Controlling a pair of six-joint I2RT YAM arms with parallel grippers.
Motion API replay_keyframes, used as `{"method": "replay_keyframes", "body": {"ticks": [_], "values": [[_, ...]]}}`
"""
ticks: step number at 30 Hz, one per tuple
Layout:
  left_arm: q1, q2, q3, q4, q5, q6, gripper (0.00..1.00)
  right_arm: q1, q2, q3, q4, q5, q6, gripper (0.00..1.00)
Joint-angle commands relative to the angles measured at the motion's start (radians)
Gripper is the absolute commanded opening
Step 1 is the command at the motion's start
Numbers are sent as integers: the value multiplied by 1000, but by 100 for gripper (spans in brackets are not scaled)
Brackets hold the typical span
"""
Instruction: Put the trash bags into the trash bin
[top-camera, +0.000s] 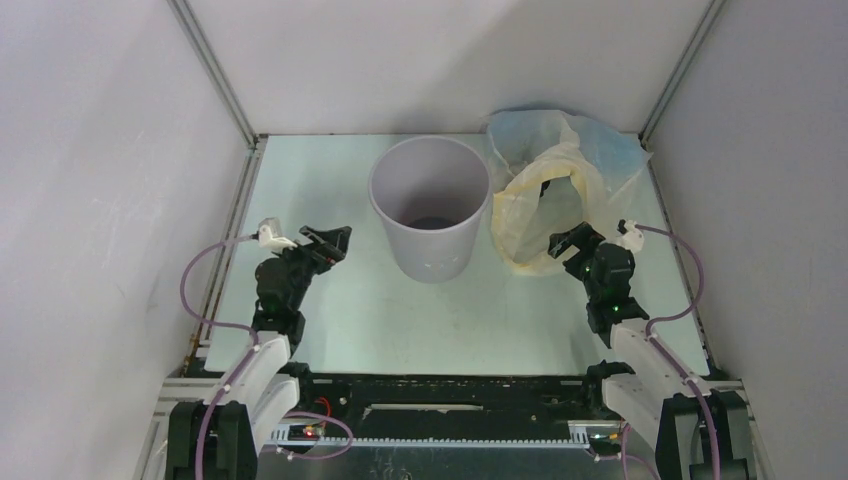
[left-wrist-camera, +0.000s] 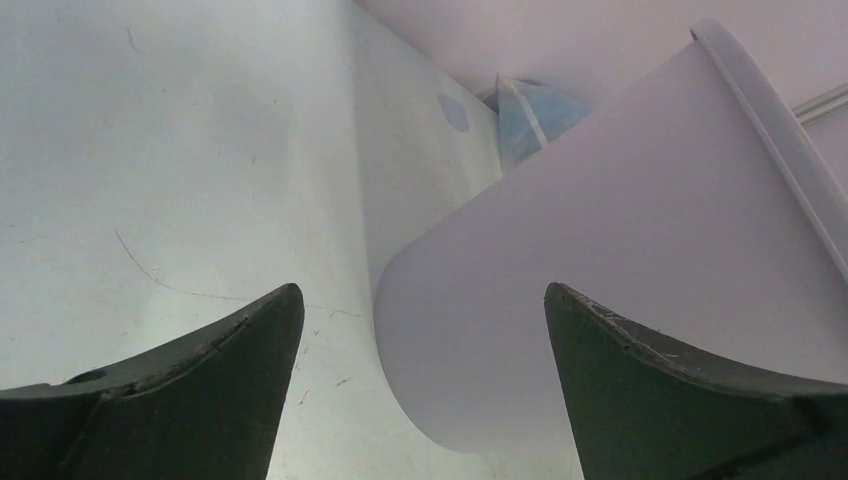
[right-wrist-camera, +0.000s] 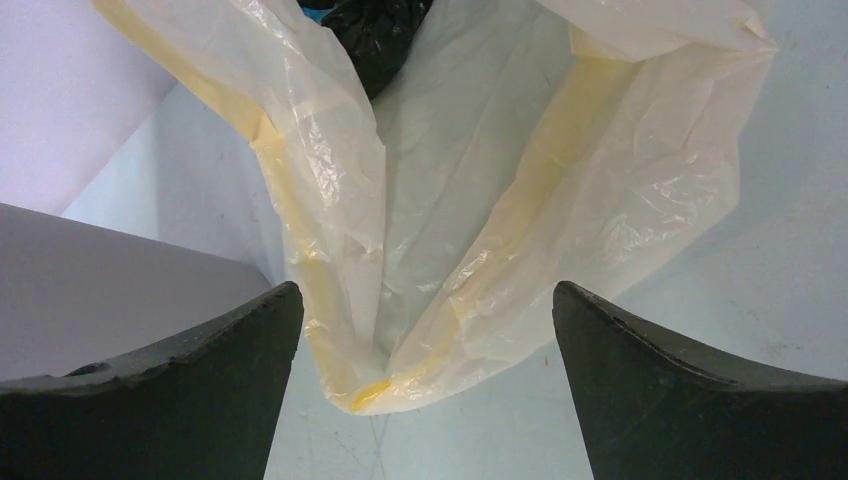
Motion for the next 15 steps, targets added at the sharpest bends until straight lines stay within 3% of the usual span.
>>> {"method": "replay_keyframes", "body": {"ticks": [1,9,13,15], "values": [[-5,-33,-3,27,-33,-12,98,-3,5,23,39,0,-17,98],[-13,-56,1,23,-20,-13,98,34,34,33,85,27,15,94],[-17,-52,-8,18,-55,-52,98,37,83,32,125,50,67,81],[-16,-49,2,-11,-31,-129,98,34,131,35,170,53,103,67]]}}
